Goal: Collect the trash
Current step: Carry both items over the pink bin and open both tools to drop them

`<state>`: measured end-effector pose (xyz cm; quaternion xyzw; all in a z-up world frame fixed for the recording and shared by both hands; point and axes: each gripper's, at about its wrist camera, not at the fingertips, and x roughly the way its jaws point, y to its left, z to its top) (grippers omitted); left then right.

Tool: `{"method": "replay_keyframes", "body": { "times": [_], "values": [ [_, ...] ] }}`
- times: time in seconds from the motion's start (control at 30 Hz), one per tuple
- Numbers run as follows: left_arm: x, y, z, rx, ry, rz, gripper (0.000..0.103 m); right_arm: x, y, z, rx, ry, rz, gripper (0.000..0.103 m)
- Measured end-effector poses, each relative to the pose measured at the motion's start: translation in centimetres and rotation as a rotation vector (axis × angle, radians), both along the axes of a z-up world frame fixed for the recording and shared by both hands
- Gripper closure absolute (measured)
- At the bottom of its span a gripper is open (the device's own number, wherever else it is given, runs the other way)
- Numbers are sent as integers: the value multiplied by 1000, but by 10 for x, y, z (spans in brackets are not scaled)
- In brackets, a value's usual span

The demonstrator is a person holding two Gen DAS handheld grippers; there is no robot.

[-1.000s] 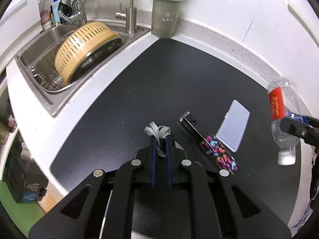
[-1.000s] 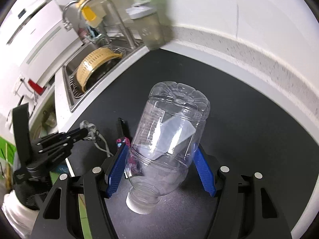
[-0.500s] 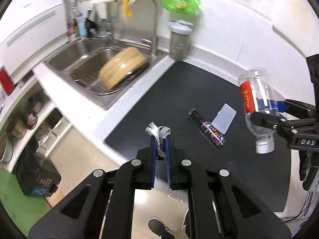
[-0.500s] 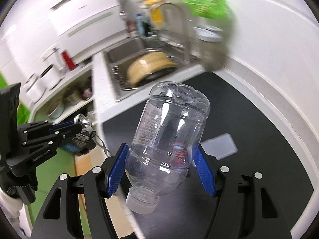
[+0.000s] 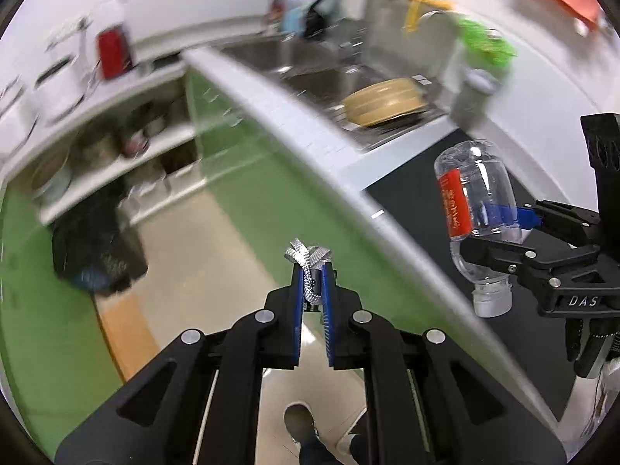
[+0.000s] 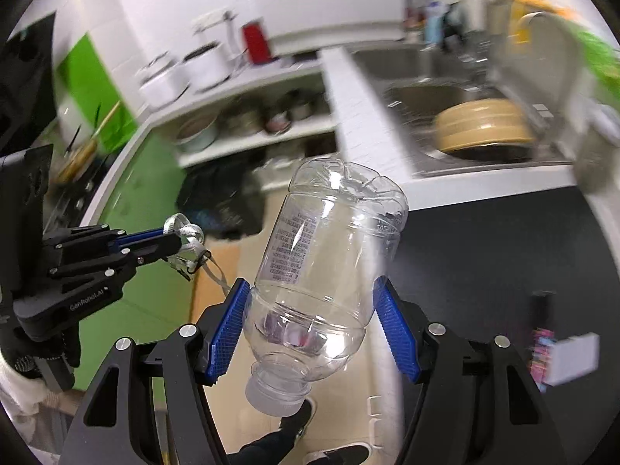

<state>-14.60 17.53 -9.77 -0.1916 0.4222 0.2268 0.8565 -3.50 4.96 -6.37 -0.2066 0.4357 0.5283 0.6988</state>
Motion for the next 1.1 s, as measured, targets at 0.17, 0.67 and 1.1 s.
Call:
{"method": "replay_keyframes", "body": {
  "times": [0.17,0.67,1.1],
  "values": [
    [-40,34,-69,-48,40,114,94,-29,61,-76,-84,29,101,39],
    [-85,112,-369,-232,137,226,94,-58,142,-326,-287,65,182,39],
    [-126,130,-466,-281,134,352,3,-86,168,-429,-358,89,246,39]
  ]
}}
